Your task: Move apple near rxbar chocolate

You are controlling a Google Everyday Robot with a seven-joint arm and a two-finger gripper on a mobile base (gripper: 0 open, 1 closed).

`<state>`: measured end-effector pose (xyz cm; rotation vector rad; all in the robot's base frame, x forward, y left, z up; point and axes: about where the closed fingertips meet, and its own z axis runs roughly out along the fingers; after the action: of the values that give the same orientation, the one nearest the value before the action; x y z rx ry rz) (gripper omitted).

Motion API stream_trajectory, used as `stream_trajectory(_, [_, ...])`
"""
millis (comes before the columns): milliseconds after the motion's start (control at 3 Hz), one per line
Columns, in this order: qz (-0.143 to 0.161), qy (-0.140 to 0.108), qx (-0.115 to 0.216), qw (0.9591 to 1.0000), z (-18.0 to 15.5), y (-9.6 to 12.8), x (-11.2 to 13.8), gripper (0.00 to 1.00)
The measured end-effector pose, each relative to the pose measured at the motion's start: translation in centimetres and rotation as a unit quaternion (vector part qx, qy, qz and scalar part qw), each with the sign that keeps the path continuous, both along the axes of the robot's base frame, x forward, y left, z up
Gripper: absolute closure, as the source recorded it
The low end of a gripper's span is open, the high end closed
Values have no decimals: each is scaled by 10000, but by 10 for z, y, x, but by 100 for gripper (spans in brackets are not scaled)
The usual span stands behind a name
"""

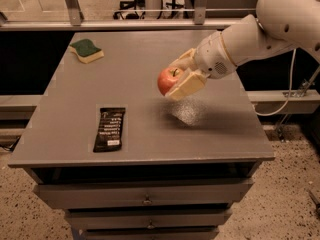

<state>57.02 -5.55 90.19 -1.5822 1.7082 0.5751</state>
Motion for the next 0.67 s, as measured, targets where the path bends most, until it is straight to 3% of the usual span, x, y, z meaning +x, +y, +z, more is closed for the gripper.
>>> stream_trajectory(667, [19, -75, -291, 9995, -21, 23, -16, 100])
